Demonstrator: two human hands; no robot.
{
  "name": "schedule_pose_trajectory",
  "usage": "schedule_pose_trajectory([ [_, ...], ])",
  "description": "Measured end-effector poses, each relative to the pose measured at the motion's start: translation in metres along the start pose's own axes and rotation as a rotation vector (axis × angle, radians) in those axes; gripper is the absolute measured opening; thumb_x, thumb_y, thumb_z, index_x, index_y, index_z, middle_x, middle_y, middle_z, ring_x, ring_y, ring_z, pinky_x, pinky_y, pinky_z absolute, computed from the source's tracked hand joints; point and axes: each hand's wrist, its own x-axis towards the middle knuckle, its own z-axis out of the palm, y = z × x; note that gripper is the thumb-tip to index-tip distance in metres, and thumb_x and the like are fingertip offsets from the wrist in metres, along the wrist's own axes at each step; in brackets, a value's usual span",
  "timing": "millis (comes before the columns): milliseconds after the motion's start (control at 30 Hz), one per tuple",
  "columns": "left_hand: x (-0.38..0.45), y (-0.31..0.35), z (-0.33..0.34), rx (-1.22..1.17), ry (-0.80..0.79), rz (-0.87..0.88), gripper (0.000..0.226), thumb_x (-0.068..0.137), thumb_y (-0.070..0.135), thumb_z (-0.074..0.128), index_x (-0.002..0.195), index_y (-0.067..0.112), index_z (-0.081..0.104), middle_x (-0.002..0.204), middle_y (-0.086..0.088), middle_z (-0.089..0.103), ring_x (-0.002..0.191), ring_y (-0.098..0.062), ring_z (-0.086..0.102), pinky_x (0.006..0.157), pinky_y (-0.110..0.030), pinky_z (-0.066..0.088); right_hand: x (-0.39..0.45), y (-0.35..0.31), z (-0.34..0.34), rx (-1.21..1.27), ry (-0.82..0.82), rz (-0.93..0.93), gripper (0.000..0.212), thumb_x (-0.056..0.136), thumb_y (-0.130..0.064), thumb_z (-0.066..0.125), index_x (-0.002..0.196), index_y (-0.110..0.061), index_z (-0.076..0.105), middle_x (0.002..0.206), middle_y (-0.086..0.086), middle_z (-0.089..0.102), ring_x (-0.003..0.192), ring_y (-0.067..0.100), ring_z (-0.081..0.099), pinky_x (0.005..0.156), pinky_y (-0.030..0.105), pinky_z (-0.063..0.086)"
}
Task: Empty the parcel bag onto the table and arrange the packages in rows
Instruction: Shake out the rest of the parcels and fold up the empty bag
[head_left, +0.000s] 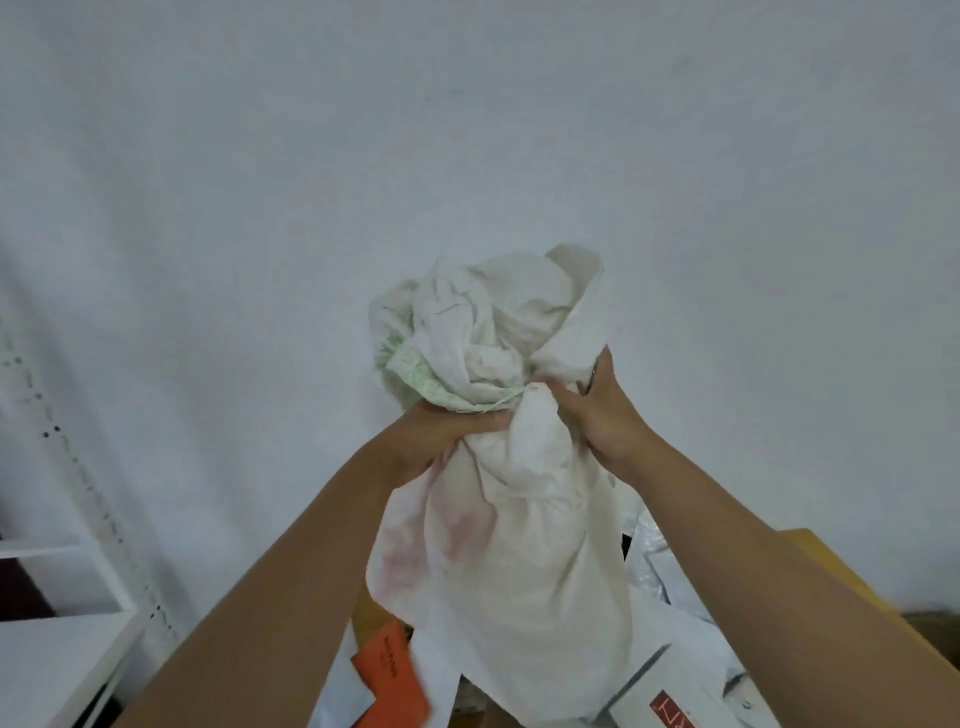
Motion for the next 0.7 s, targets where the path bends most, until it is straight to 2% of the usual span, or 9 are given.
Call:
schedule_pose_trajectory([
  [133,-0.006,0.004,-0.003,-0.091,-0.079,-0.073,0.087,0.051,0.049,0.092,0.126,0.023,0.056,0.128,0.002,0.065,0.121,-0.016,0.059,0.096,-0.03,0.052,-0.004,-0.005,-0.003,-0.145,0.0,-0.022,0.05,0.08,-0.018,0.076,0.126,-0.028,0.057,0.119,-0.009,0.068,0.11,0.012,0.066,0.099,0.046,0.052],
  [200,-0.008,0.006,-0.007,-0.184,-0.077,-0.048,0.095,0.052,0.055,0.089,0.132,0.02,0.052,0.132,-0.002,0.062,0.122,-0.02,0.058,0.096,-0.032,0.052,-0.007,-0.009,-0.006,-0.152,0.017,0.005,0.03,0.086,-0.017,0.068,0.116,-0.023,0.066,0.111,-0.004,0.072,0.104,0.017,0.068,0.098,0.049,0.052],
  [267,-0.006,0.009,-0.006,-0.231,-0.009,-0.013,0.09,0.061,0.051,0.086,0.136,0.016,0.05,0.132,-0.005,0.062,0.122,-0.023,0.059,0.095,-0.035,0.053,-0.009,-0.013,-0.006,-0.136,0.022,0.04,0.023,0.089,-0.015,0.061,0.111,-0.015,0.069,0.107,0.002,0.074,0.102,0.022,0.069,0.099,0.051,0.051],
  [367,0.003,0.013,0.005,-0.186,0.184,0.032,0.057,0.078,0.024,0.078,0.13,0.013,0.058,0.122,-0.005,0.068,0.115,-0.023,0.063,0.093,-0.035,0.054,-0.01,-0.017,-0.001,-0.113,-0.056,0.067,0.026,0.087,-0.021,0.059,0.104,-0.004,0.068,0.101,0.008,0.074,0.096,0.029,0.069,0.096,0.051,0.05],
  [433,0.012,0.009,0.008,-0.146,0.28,0.061,0.052,0.078,0.014,0.078,0.127,0.012,0.061,0.119,-0.003,0.07,0.112,-0.021,0.065,0.093,-0.035,0.053,-0.012,-0.023,0.003,-0.045,-0.144,0.088,0.025,0.091,-0.026,0.061,0.108,-0.008,0.068,0.103,0.004,0.074,0.098,0.023,0.068,0.093,0.043,0.049],
  [500,0.018,0.004,0.009,-0.097,0.299,0.071,0.051,0.077,0.012,0.079,0.125,0.012,0.063,0.116,-0.003,0.071,0.109,-0.02,0.066,0.088,-0.034,0.054,-0.014,-0.027,0.006,-0.041,-0.206,0.056,0.024,0.096,-0.019,0.06,0.12,-0.015,0.064,0.115,0.0,0.072,0.109,0.018,0.066,0.097,0.035,0.051],
  [600,0.021,-0.001,0.012,-0.019,0.282,0.073,0.047,0.078,0.006,0.077,0.123,0.011,0.063,0.113,-0.002,0.072,0.107,-0.018,0.067,0.079,-0.025,0.055,-0.008,-0.025,0.009,-0.088,-0.138,-0.035,0.038,0.086,-0.013,0.075,0.122,-0.016,0.063,0.117,0.004,0.07,0.11,0.019,0.066,0.095,0.04,0.054],
  [667,0.021,-0.002,0.011,0.003,0.279,0.081,0.053,0.076,0.005,0.08,0.124,0.013,0.061,0.114,0.001,0.071,0.107,-0.015,0.066,0.082,-0.024,0.055,-0.003,-0.021,0.002,-0.072,-0.051,-0.033,0.061,0.071,-0.024,0.088,0.124,-0.018,0.059,0.12,0.007,0.068,0.112,0.022,0.065,0.095,0.047,0.054],
  [700,0.021,-0.002,0.008,0.004,0.286,0.098,0.059,0.074,0.007,0.082,0.127,0.014,0.058,0.117,0.002,0.07,0.108,-0.013,0.066,0.084,-0.024,0.055,-0.002,-0.021,-0.002,-0.063,-0.019,-0.034,0.059,0.07,-0.022,0.089,0.123,-0.02,0.061,0.12,0.008,0.068,0.112,0.023,0.066,0.096,0.047,0.053],
])
